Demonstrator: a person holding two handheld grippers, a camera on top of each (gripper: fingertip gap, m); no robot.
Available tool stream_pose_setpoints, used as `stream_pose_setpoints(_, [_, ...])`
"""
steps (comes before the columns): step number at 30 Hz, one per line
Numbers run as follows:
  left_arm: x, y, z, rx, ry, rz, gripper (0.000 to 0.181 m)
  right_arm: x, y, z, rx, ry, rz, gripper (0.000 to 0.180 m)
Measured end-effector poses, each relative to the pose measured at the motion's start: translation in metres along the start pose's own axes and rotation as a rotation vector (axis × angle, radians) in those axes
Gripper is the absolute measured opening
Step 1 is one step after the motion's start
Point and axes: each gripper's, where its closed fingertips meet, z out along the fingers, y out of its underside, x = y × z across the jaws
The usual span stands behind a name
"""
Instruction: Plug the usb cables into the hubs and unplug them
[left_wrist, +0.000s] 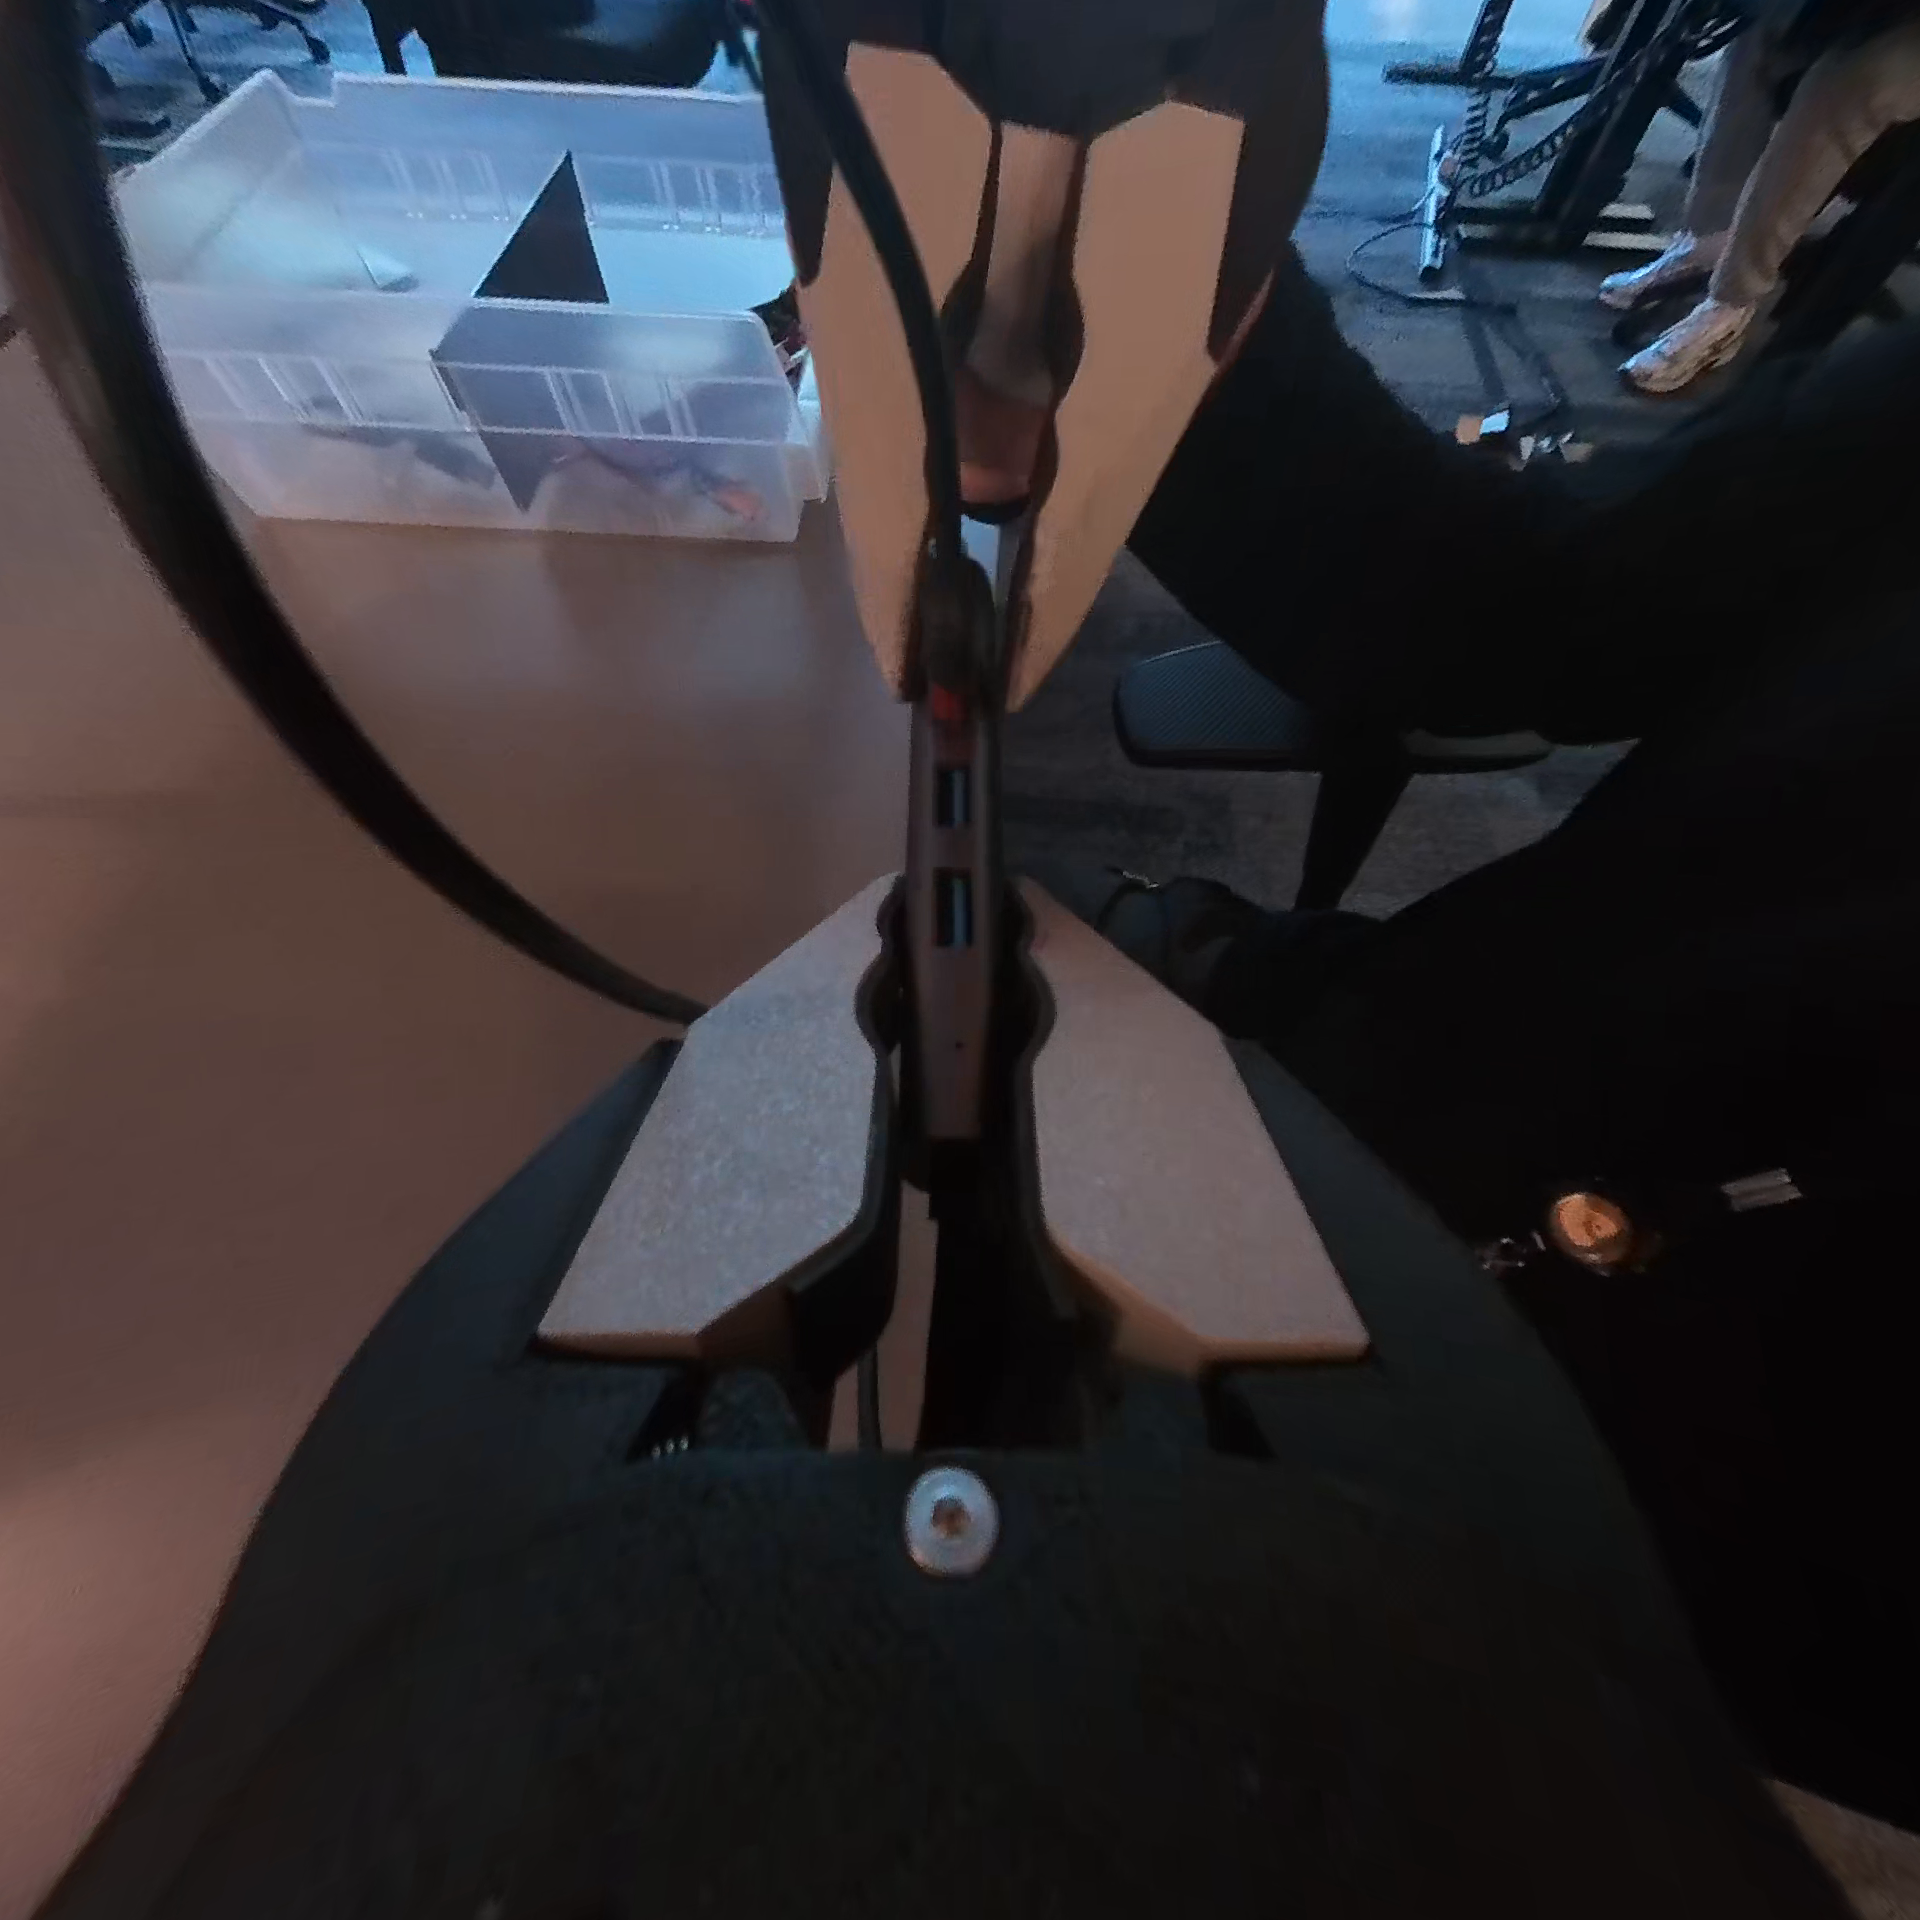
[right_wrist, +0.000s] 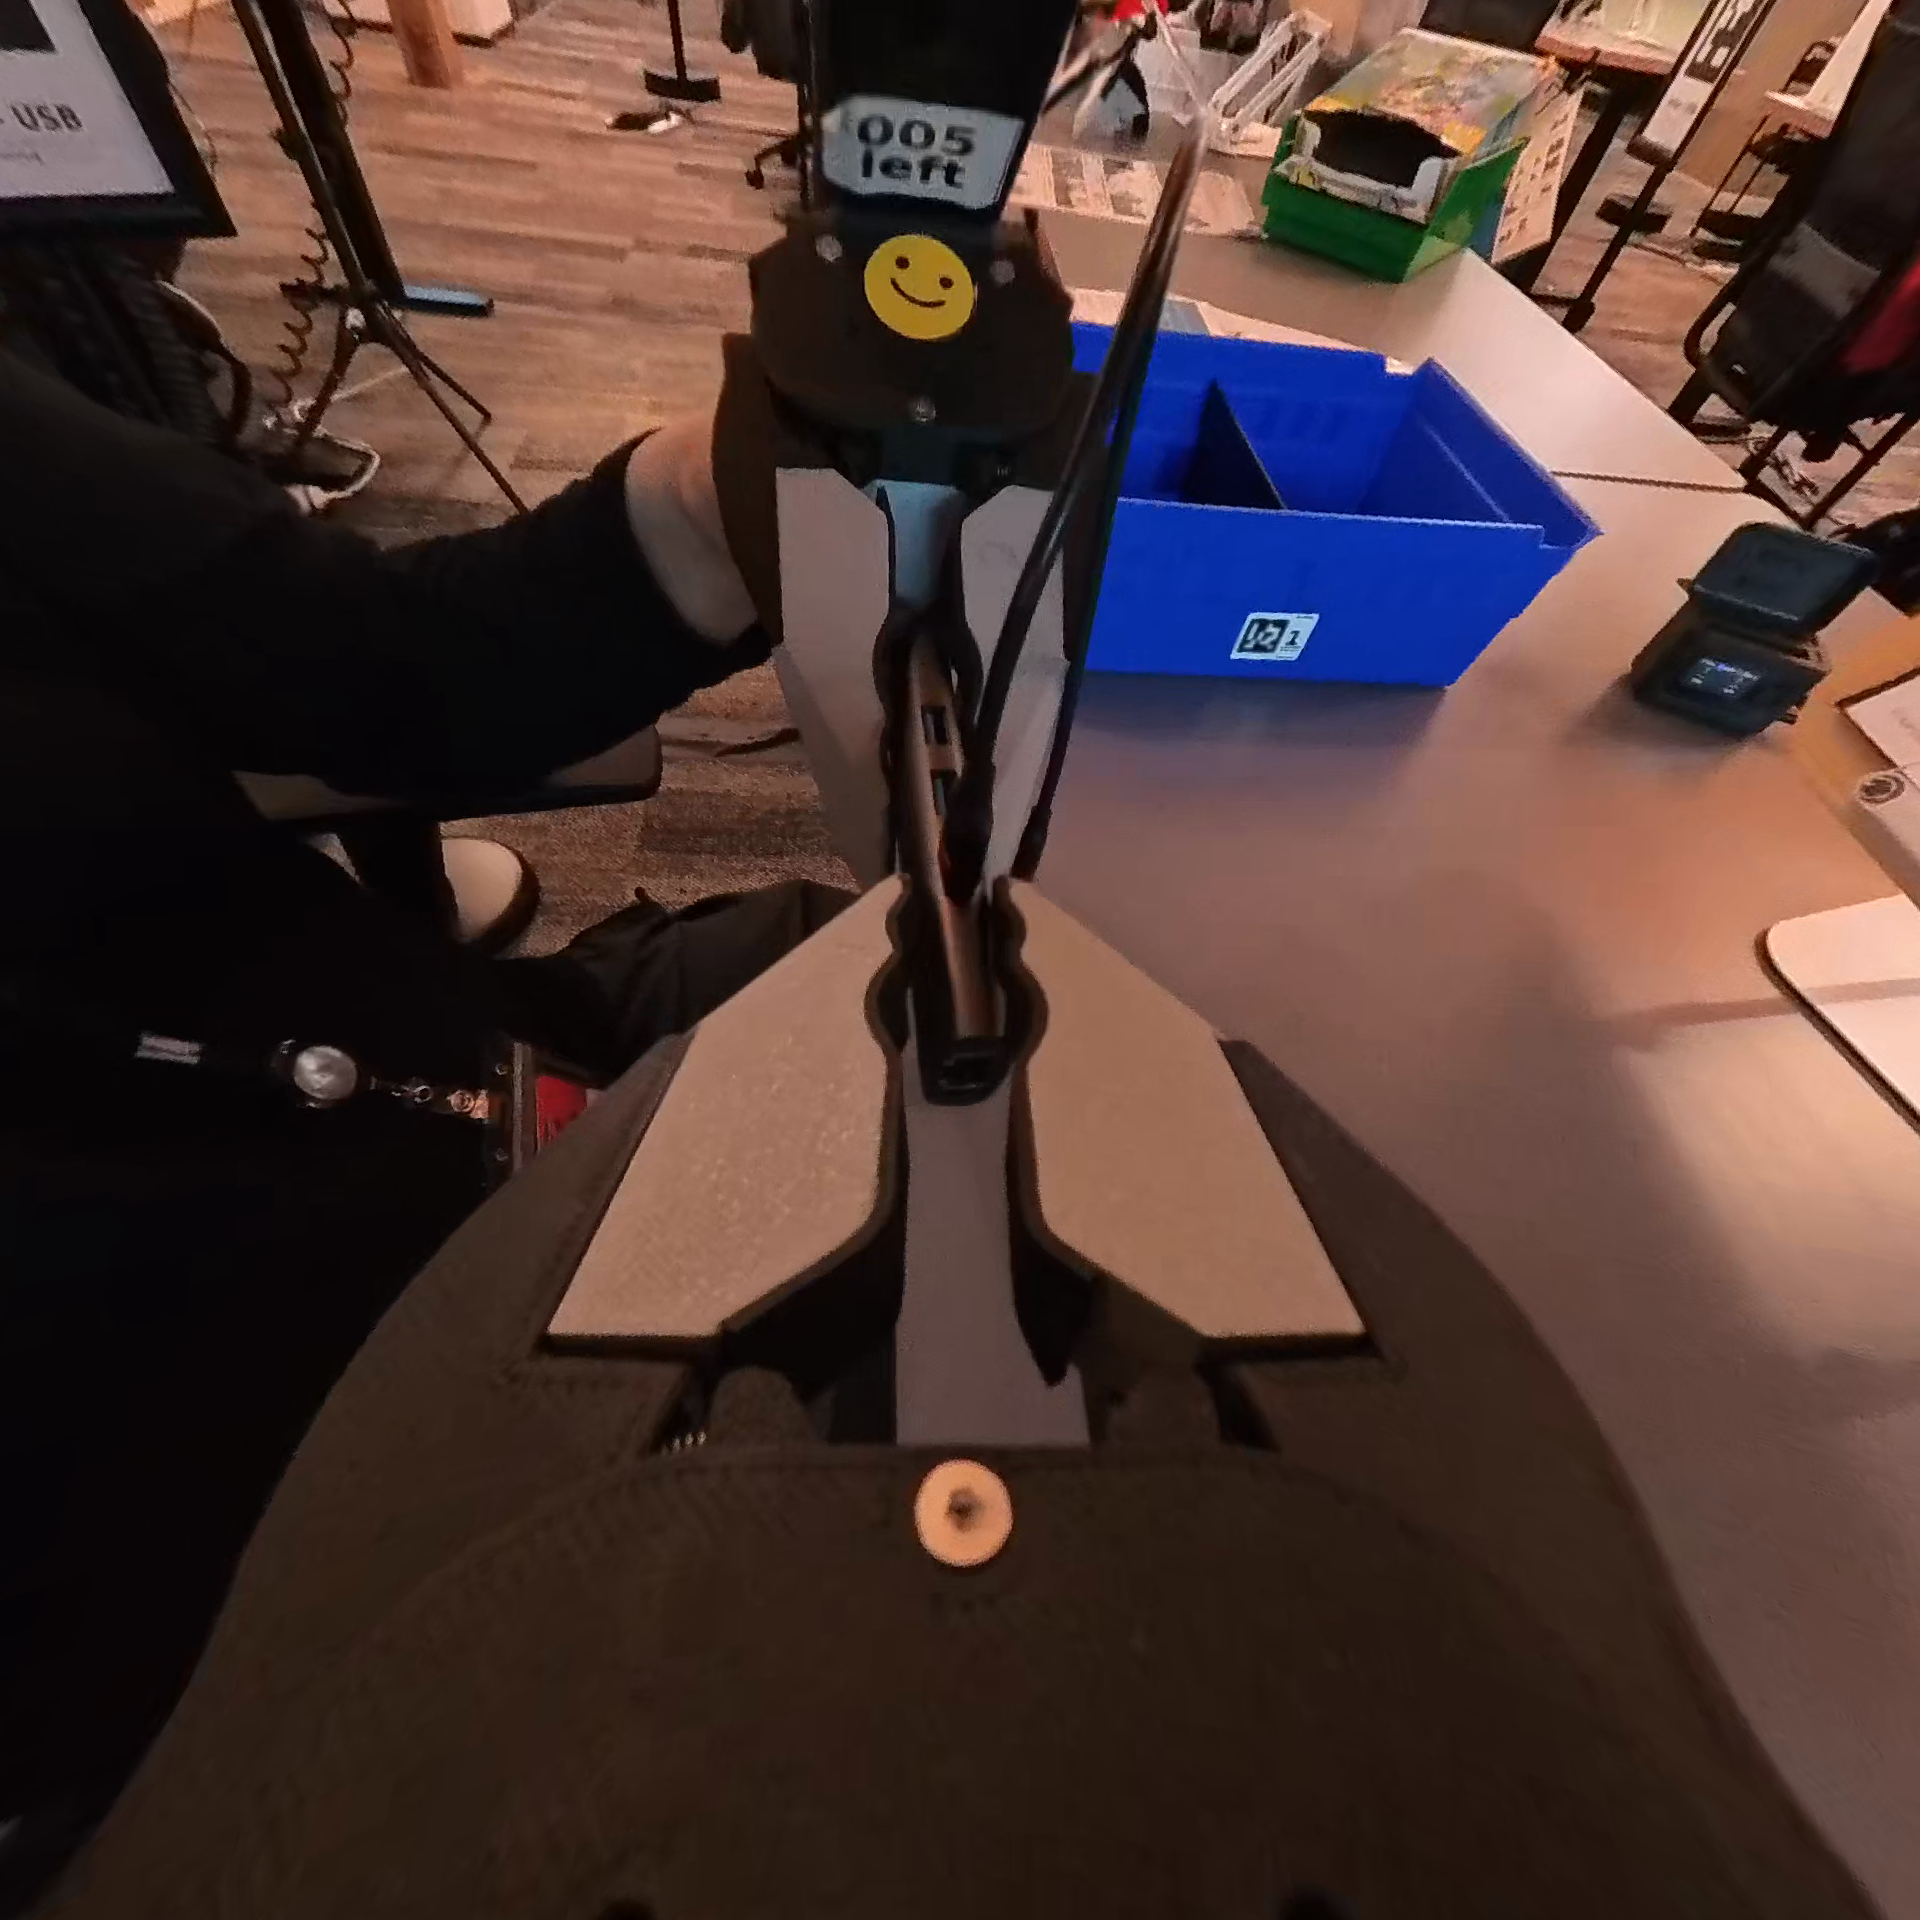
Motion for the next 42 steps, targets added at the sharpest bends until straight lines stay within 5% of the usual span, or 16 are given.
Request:
stream_pose_setpoints(22, [-0.008, 0.001, 0.010, 0.037, -0.011, -0.056, 0.014, 0.012, -0.014, 0.005, 0.295, -0.169, 0.244, 0.003])
stream_pose_setpoints(27, [-0.008, 0.019, 0.041, -0.071, -0.045, -0.018, 0.014, 0.026, -0.034, 0.006, 0.521, -0.196, 0.378, 0.004])
stream_pose_setpoints(30, [-0.015, 0.024, 0.049, -0.124, -0.097, 0.018, 0.014, 0.036, -0.038, -0.003, 0.521, -0.121, 0.338, 0.004])
stream_pose_setpoints(35, [-0.023, 0.011, 0.008, -0.059, -0.149, 0.036, 0.014, 0.051, -0.048, -0.054, 0.488, 0.129, 0.215, 0.005])
stream_pose_setpoints(42, [-0.038, -0.011, -0.062, 0.083, -0.319, 0.066, 0.013, 0.084, -0.047, -0.220, 0.534, 0.793, 0.046, 0.004])
